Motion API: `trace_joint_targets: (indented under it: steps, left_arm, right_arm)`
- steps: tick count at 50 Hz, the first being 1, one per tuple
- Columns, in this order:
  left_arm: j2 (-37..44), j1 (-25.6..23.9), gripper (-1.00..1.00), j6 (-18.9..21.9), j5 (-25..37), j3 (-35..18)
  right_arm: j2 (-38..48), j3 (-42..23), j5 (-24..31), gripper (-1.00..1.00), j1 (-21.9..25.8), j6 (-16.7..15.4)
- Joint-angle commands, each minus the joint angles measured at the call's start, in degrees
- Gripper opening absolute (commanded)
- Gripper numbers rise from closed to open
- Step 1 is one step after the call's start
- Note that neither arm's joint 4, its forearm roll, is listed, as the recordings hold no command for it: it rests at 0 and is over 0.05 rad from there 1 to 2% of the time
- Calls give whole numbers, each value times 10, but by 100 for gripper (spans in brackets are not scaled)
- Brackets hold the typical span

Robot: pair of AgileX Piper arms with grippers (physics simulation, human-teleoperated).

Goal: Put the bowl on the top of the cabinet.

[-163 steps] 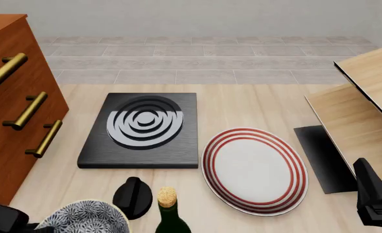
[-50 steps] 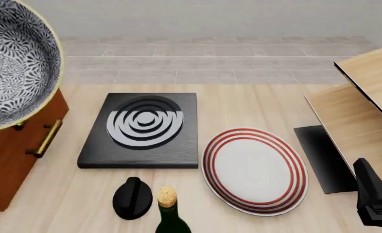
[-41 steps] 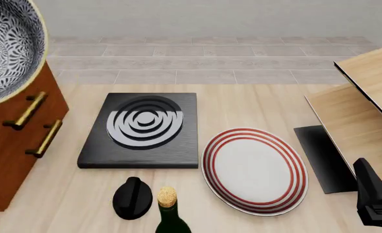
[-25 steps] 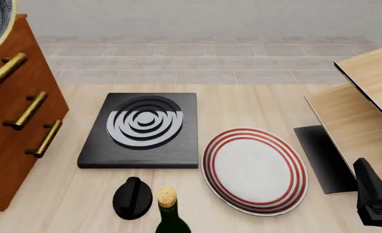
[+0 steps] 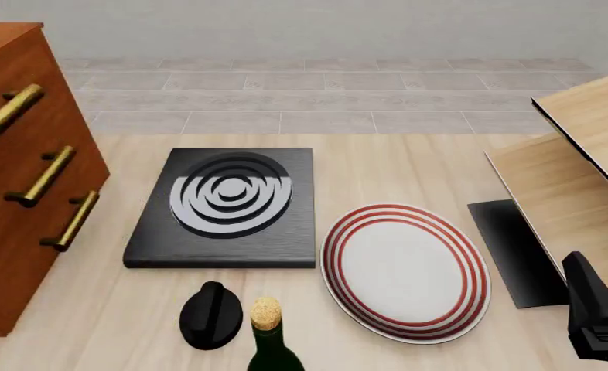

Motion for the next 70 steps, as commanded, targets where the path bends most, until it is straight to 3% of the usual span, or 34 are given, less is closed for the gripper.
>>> trace_joint_targets:
  steps: [1,14,31,70]
  left_arm:
    - [24,39,-100,-40,-21,-10]
    - [46,75,-100,-80,-26,-7]
    - [73,109,-100,-101,-38,-1]
    - [131,145,-100,-115,-52,-7]
  right_arm:
    - [0,0,0,100,0,0]
    - [0,0,0,100,0,0]
    - [0,0,0,100,0,0]
    - [0,0,0,100,0,0]
